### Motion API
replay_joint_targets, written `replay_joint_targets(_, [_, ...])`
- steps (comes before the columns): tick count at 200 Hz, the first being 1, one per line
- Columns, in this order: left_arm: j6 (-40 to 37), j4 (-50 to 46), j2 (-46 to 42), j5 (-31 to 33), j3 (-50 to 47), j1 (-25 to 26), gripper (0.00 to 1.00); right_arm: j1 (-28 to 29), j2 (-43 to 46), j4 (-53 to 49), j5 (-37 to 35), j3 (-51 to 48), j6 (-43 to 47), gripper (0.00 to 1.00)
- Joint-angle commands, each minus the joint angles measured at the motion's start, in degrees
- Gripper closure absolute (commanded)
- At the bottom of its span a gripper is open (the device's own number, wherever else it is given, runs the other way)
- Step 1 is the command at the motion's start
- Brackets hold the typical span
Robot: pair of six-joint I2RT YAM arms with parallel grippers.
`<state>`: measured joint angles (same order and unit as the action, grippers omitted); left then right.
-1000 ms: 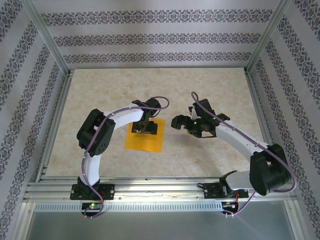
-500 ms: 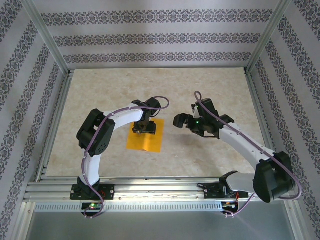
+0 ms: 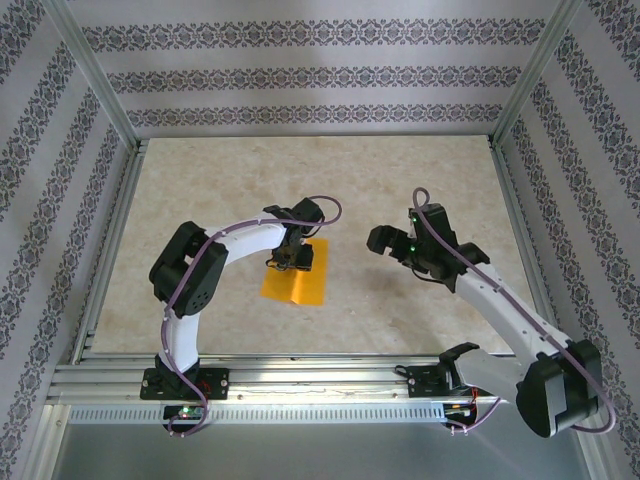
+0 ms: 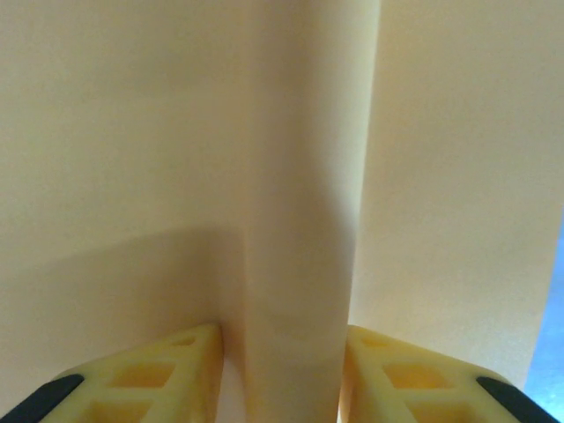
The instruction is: Fold a paper plane with a square sheet of paper (pick it up from the middle)
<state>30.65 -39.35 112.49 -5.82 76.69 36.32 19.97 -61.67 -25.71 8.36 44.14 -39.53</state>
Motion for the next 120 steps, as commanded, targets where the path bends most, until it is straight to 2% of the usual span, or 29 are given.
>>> replay_joint_targets(1, [-0.3,2.5,-3.1,-2.6,-0.3,0.5,0.63,-0.7,3.6,-1.6,-4.1,-0.6,4.6,0.02])
replay_joint_targets(23, [-0.7,1.6,-4.4,-2.4,-0.3,0.5,0.64,-2.0,7.1,-3.1,-7.1,-1.6,5.9,0.02])
replay_joint_targets(56, [-0.2,2.5,-6.6,-4.0,-0.8,0.5,0.64,-4.2,12.1,-2.6,-5.3,-4.1,6.5,0.02])
replay_joint_targets(75, [0.5,2.6,-7.5,-4.3,0.0,0.5,0.64,-4.6,16.5,-1.5,-9.3,-5.3,4.7,0.02])
replay_joint_targets(89, [1.1,3.0,-8.0,-5.6,0.6,0.5,0.64,-5.0,19.7,0.6,-9.0,-6.6,5.2,0.02])
replay_joint_targets(120, [5.4,9.2,-9.7,-12.5,-0.6,0.5,0.63,-6.1,22.7,1.9,-3.2,-6.6,7.7,0.02])
